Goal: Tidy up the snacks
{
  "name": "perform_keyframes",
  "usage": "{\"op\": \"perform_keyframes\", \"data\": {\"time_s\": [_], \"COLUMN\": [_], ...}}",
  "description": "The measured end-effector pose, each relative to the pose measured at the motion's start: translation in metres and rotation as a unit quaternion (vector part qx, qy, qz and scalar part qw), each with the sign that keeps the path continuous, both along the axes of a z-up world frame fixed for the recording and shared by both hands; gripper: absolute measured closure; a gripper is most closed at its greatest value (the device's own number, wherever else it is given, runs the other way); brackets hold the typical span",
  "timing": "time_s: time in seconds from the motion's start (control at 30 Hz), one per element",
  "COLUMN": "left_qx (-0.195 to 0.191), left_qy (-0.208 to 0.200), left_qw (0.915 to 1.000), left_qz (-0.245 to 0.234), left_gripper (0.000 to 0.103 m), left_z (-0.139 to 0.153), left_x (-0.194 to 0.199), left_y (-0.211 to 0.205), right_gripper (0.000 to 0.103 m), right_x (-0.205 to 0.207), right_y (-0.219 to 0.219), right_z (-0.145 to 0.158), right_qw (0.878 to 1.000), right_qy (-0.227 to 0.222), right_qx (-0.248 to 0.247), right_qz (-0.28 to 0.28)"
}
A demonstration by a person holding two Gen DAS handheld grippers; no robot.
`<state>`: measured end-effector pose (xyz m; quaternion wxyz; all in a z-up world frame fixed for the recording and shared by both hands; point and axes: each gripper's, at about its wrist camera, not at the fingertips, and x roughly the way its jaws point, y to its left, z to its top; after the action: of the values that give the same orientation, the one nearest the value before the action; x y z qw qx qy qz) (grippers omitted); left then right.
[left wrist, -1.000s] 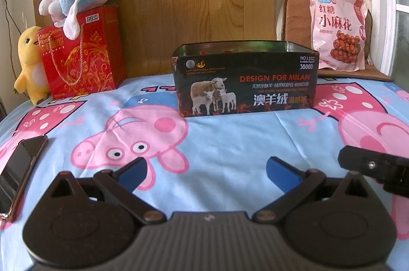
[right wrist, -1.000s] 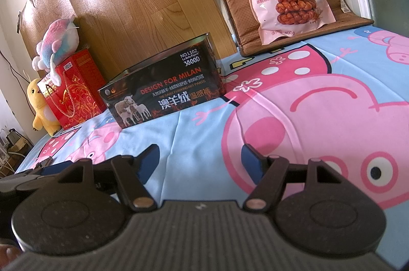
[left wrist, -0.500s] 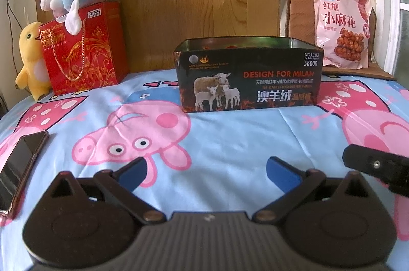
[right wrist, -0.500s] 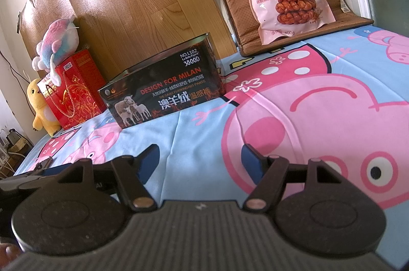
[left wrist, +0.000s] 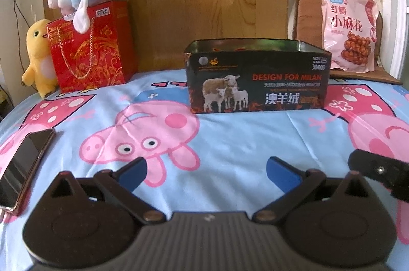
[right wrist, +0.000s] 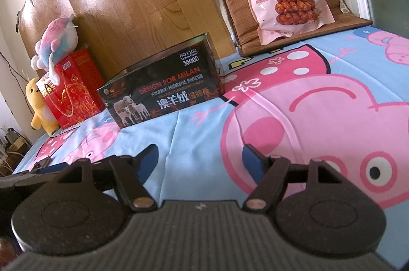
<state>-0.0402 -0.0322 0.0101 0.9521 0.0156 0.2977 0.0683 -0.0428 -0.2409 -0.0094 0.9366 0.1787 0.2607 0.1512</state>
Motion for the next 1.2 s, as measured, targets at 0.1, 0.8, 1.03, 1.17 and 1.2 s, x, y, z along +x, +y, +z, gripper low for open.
{"op": "perform_keyframes", "data": {"time_s": [0.1, 0.8, 1.03, 1.17, 1.2], "left_qx": [0.002, 0.042, 0.036, 0.037, 0.038], "left_qy": [0.0, 0.014, 0.026, 0.03, 0.031], "left_qw": [1.0, 0.999, 0.999, 0.9988, 0.9988], "left_qz": [0.007, -0.005, -0.005, -0.006, -0.005], "left_gripper": [0.0, 0.0, 0.0, 0.0, 0.0], "left_z": [0.001, 0.013, 0.011, 0.009, 0.009], "left_x": [-0.001, -0.009, -0.008, -0.007, -0.007], "left_y": [0.002, -0.017, -0.018, -0.018, -0.018], "right_gripper": [0.028, 0.026, 0.026, 0.026, 0.026], "right_x": [0.0, 0.0, -0.001, -0.001, -0.001], "right_y": [0.001, 0.001, 0.0, -0.001, -0.001], "right_z": [0.0, -0.001, 0.0, 0.0, 0.0], "right_qw": [1.0, 1.0, 1.0, 1.0, 1.0], "right_qy": [0.0, 0.0, 0.0, -0.001, -0.001], "right_qx": [-0.003, -0.003, 0.0, 0.002, 0.003], "right_qz": [0.0, -0.002, -0.004, -0.007, -0.007]}}
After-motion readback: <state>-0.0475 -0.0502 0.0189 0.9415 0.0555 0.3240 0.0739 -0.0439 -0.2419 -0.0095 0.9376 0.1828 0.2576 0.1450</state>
